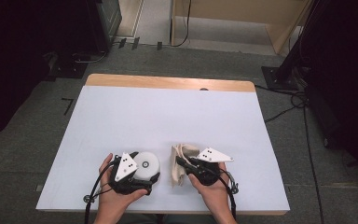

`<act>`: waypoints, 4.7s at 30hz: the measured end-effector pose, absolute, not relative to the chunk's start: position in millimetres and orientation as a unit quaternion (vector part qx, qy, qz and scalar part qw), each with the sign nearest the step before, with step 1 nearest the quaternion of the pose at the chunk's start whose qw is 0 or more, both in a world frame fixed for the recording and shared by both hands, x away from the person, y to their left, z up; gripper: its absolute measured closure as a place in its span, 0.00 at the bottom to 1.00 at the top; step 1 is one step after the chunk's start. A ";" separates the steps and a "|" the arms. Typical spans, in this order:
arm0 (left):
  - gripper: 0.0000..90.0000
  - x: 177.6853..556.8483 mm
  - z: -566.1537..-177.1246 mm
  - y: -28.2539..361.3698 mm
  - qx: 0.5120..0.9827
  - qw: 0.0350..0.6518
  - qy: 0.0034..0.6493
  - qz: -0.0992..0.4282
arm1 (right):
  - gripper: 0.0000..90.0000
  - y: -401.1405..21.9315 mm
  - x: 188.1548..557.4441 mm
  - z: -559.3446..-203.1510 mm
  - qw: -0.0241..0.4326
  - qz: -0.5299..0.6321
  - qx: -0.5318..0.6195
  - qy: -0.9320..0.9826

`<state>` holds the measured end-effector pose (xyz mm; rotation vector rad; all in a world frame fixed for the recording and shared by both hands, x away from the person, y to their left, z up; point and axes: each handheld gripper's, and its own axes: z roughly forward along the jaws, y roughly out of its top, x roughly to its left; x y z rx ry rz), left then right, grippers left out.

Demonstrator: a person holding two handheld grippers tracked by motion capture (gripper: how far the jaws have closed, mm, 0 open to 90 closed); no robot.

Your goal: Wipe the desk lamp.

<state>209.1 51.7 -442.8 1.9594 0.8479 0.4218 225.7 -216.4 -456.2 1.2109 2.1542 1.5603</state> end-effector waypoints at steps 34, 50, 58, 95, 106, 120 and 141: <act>0.10 244.6 -443.9 75.5 0.845 0.502 0.165 0.084 | 0.90 -199.5 211.9 -438.2 0.081 0.570 0.361 0.734; 0.10 244.1 -445.1 76.0 0.842 0.506 0.167 0.085 | 0.90 -180.8 207.7 -453.2 0.056 0.555 0.354 0.751; 0.10 244.0 -445.3 75.9 0.842 0.506 0.167 0.086 | 0.90 -174.7 217.6 -489.8 0.022 0.495 0.401 0.770; 0.09 243.7 -446.9 75.8 0.838 0.512 0.170 0.085 | 0.90 -172.8 218.8 -490.0 0.030 0.494 0.415 0.763; 0.09 243.7 -447.7 75.8 0.835 0.515 0.173 0.085 | 0.90 -174.5 213.4 -467.6 0.047 0.524 0.407 0.747; 0.09 243.2 -448.4 75.5 0.834 0.517 0.174 0.086 | 0.90 -178.9 200.2 -432.6 0.071 0.581 0.385 0.713; 0.01 217.8 -431.8 69.0 0.797 0.507 0.277 0.175 | 0.89 -200.0 212.6 -442.6 0.091 0.567 0.417 0.705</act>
